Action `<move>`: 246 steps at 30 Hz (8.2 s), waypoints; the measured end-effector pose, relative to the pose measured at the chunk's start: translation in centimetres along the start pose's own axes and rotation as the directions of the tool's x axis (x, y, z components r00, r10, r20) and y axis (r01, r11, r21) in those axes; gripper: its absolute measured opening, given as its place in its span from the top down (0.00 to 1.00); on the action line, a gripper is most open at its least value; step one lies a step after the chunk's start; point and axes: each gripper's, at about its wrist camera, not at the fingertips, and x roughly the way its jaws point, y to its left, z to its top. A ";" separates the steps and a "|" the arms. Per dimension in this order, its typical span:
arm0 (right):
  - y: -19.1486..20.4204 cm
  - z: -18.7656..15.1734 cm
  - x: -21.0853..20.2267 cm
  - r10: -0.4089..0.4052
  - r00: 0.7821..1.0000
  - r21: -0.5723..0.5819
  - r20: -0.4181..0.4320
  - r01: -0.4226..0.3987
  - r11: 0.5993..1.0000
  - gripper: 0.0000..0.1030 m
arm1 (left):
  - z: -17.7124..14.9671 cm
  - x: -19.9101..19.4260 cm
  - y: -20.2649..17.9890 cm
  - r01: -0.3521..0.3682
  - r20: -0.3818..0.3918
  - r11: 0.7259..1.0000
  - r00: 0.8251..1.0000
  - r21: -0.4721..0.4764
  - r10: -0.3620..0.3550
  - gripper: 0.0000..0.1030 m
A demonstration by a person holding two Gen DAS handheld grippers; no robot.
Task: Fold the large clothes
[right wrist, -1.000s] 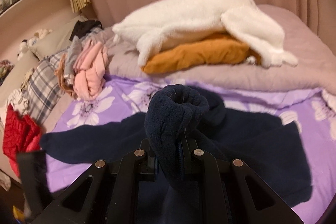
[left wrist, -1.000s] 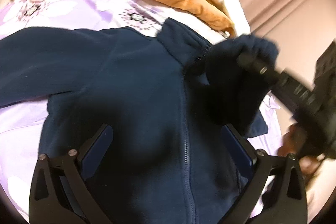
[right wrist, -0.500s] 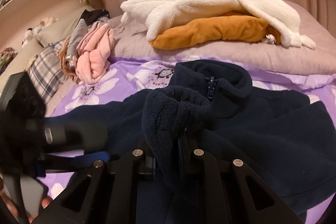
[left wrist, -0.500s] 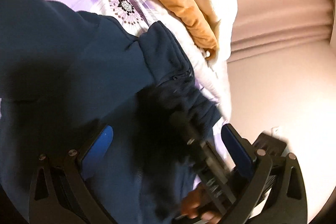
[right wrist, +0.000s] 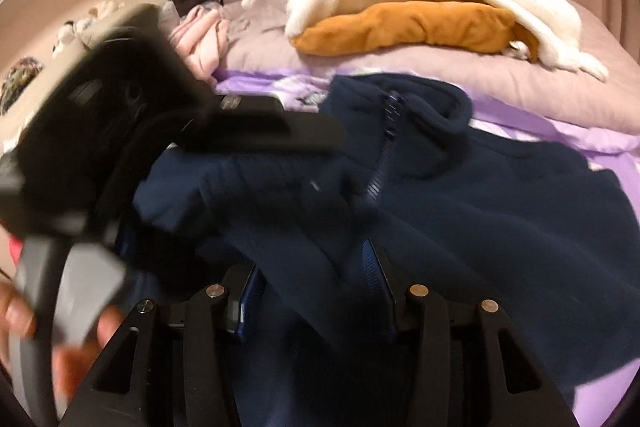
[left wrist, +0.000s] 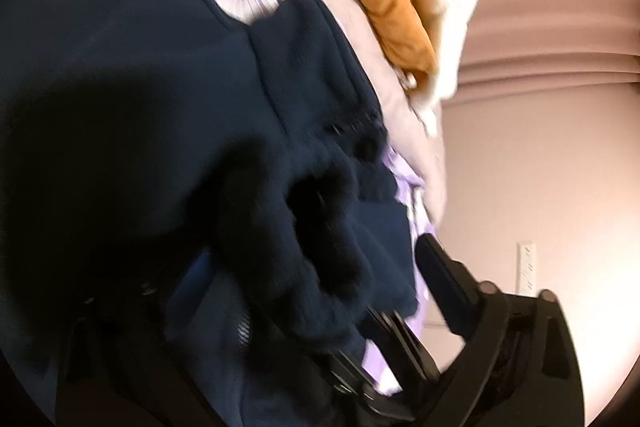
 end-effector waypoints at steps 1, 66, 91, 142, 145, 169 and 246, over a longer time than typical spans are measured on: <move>-0.3 -0.4 -0.5 -0.006 1.000 0.000 0.002 0.006 1.000 0.54 | 0.0 -0.2 0.1 -0.007 0.020 1.000 1.000 0.007 0.007 0.30; -12.2 -4.4 -7.1 -0.404 0.905 0.192 0.132 0.377 0.906 0.80 | 0.0 -6.7 4.4 -0.505 0.315 0.833 0.847 0.226 0.428 0.70; -22.0 -3.4 -10.8 -0.015 0.977 0.600 0.214 -0.119 0.791 0.36 | -1.4 -11.3 -0.5 -0.329 0.302 0.880 0.926 0.343 0.228 0.48; -11.4 -1.8 -1.4 -0.313 0.947 0.067 -0.069 0.317 0.946 0.81 | -2.8 -3.3 0.6 -0.374 0.189 0.838 0.927 0.398 0.324 0.32; -10.6 -1.4 -2.5 -0.272 0.960 0.097 -0.064 0.277 0.956 0.70 | -3.6 -6.5 0.7 -0.336 0.221 0.871 0.937 0.359 0.271 0.17; -1.0 -5.4 -7.5 0.005 0.998 0.196 0.058 -0.016 0.980 0.53 | -0.3 -35.2 26.5 0.007 0.626 0.941 0.749 -0.338 0.219 0.09; -7.0 -1.5 -3.9 0.078 0.991 0.552 0.111 -0.127 0.824 0.31 | -6.7 -10.0 -2.4 -0.319 0.252 0.819 0.942 0.477 0.220 0.22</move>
